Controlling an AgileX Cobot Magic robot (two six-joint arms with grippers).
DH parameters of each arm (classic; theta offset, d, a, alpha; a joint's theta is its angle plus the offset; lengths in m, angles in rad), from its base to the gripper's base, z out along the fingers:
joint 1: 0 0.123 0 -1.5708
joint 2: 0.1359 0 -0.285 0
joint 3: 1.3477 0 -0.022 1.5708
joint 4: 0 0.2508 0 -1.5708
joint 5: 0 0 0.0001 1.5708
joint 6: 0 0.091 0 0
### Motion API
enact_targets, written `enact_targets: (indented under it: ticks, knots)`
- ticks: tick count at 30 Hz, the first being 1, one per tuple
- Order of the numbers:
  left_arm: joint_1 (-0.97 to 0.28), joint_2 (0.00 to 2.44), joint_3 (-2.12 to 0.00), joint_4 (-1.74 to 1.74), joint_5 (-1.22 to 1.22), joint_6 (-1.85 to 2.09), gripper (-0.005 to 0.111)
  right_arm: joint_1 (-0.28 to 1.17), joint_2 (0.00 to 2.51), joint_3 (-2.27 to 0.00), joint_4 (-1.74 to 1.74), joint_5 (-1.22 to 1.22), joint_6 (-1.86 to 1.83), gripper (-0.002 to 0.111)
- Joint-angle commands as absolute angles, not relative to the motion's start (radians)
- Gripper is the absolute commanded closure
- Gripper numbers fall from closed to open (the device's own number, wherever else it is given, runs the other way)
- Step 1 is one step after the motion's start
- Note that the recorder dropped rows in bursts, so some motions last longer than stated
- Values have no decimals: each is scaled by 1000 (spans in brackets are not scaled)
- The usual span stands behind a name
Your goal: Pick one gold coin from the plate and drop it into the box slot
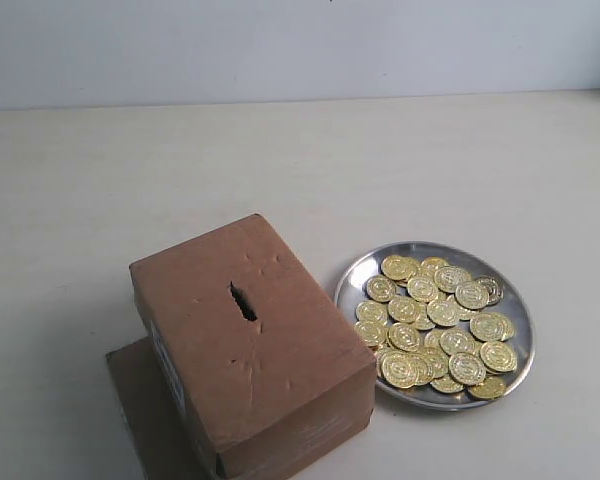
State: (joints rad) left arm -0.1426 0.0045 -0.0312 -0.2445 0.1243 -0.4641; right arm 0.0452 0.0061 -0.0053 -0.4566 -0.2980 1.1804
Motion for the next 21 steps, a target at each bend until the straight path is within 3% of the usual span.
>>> enact_targets:
  ticks: [1,3,4,7,11,16,21]
  knots:
    - [-172,0,-80,-297,183,-368,107,81,5,-98,-1234,-320,1823,108]
    - [-215,0,-152,-363,253,-191,107,104,83,-192,-1687,-379,2128,108]
    - [-236,14,-198,-412,287,-64,107,113,131,-250,-1744,-421,2128,108]
    - [-315,111,-350,-496,413,438,107,123,362,-413,-1744,-542,2121,108]
    - [-365,290,-495,-476,518,799,107,128,677,-622,-1744,-664,2054,108]
    - [-454,469,-527,-470,459,1028,107,128,994,-817,-1744,-846,1933,108]
    - [-558,623,-527,-451,491,1216,107,108,1208,-971,-1744,-753,1889,108]
